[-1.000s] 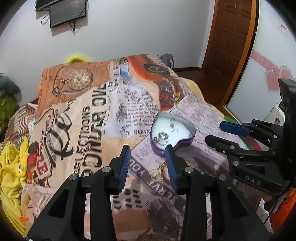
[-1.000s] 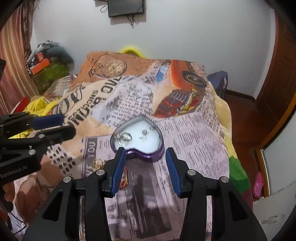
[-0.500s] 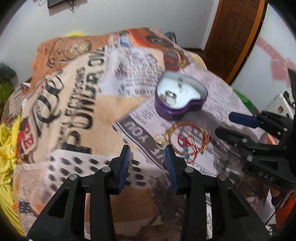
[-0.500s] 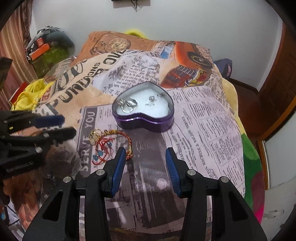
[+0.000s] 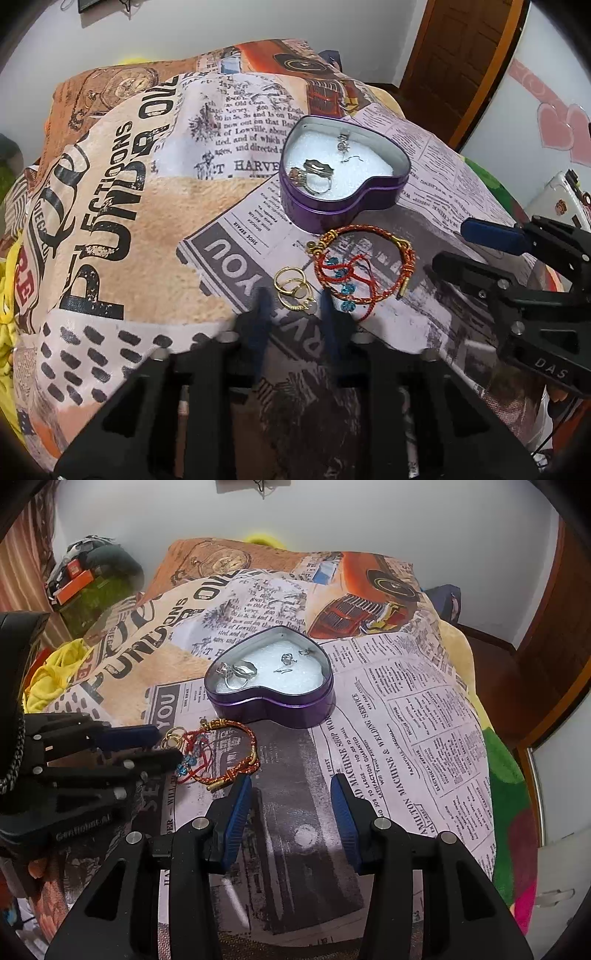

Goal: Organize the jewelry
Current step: 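Grasp a gold ring beside the bracelets with the left gripper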

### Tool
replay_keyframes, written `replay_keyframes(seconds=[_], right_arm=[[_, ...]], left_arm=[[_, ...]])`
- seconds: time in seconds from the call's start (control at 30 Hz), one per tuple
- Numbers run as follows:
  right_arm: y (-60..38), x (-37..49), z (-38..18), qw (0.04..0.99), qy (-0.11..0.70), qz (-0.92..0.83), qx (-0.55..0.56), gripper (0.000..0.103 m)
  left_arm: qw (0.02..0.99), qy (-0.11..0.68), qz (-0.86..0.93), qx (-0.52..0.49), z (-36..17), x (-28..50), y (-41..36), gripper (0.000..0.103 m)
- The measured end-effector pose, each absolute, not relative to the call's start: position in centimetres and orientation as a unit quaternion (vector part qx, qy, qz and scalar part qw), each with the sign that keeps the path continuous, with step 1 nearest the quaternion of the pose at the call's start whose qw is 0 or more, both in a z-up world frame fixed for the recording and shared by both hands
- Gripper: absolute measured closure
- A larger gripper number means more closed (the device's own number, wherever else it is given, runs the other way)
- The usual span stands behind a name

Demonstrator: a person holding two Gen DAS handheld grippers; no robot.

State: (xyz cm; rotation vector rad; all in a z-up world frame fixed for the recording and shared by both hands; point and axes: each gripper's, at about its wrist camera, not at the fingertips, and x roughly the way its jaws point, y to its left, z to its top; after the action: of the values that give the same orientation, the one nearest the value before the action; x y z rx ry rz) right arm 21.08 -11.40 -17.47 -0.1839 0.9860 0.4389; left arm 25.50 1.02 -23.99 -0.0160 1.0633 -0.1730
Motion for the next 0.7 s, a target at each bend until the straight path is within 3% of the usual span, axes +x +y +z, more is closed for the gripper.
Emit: replay_keyframes(seconds=[0.1, 0.17, 0.7], right_arm=[[-11.3, 21.1, -17.6, 0.853, 0.471, 0.21, -0.085, 0.062], [-11.3, 21.0, -17.6, 0.852, 0.472, 0.21, -0.084, 0.062], [-9.6, 21.8, -17.8, 0.844, 0.485, 0.218, -0.064, 0.062]], left_arm=[[0.86, 0.504, -0.084, -0.011, -23.9, 25.3, 1.1, 0.09], [0.861, 0.501, -0.084, -0.004, -23.7, 24.9, 1.0, 0.098], [0.879, 0.469, -0.087, -0.011, -21.6, 21.7, 2.7, 0.098]])
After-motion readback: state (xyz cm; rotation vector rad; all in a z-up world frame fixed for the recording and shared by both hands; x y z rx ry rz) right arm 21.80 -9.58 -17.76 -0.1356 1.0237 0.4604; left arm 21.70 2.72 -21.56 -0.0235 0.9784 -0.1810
